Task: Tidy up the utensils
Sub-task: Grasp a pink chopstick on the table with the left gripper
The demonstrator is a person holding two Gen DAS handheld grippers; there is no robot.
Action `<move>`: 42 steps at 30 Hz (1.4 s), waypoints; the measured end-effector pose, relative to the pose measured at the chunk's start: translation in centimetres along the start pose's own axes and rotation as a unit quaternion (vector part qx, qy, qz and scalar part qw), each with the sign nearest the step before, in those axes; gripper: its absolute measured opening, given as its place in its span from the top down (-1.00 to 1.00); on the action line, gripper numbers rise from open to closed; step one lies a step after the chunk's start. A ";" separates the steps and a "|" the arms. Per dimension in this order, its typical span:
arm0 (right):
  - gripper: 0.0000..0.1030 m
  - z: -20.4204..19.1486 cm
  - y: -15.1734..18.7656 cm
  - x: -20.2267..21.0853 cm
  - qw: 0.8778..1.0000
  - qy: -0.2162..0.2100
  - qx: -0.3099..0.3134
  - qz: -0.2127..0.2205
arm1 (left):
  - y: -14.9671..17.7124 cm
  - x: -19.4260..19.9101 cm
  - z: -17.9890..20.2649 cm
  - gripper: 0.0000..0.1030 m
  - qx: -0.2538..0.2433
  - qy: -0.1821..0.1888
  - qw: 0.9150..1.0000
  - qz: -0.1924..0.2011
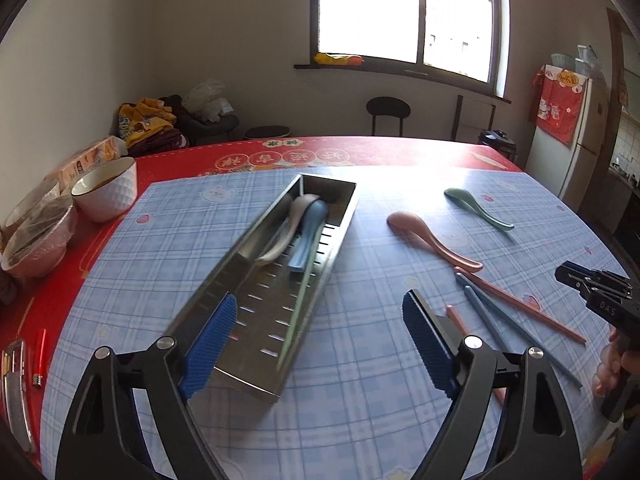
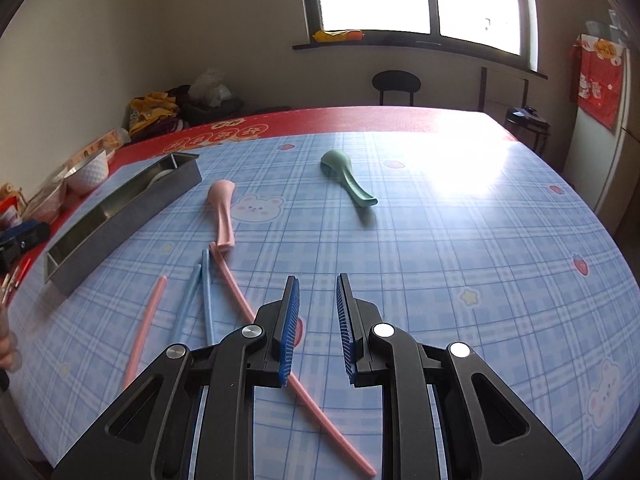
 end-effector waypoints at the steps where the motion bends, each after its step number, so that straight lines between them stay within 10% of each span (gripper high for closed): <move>1: 0.62 0.2 -0.1 0.0 1.000 -0.006 -0.007 0.001 | 0.1 -0.2 0.9 -0.55 -0.002 0.013 1.000 -0.008; 16: 0.62 0.5 0.0 -0.6 0.999 -0.036 -0.030 -0.016 | 2.2 -4.4 11.3 0.19 -0.025 0.125 0.985 -0.119; 26: 0.62 1.4 -0.1 -0.6 0.997 -0.061 -0.051 -0.023 | 3.1 -5.4 13.0 0.75 -0.050 0.114 0.982 -0.144; 42: 0.62 1.6 -0.1 -0.9 0.995 -0.072 -0.058 -0.033 | 1.7 -7.9 8.1 0.87 -0.061 0.049 0.988 -0.136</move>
Point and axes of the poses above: each gripper's, at about its wrist camera, not at the fingertips, and x roughly against the way its jaws point, z to its right, y to its underside, the point moved 4 cm from there along -x, roughly the way its jaws point, and after that the axes turned 9 degrees about -x, right-handed, at the moved point
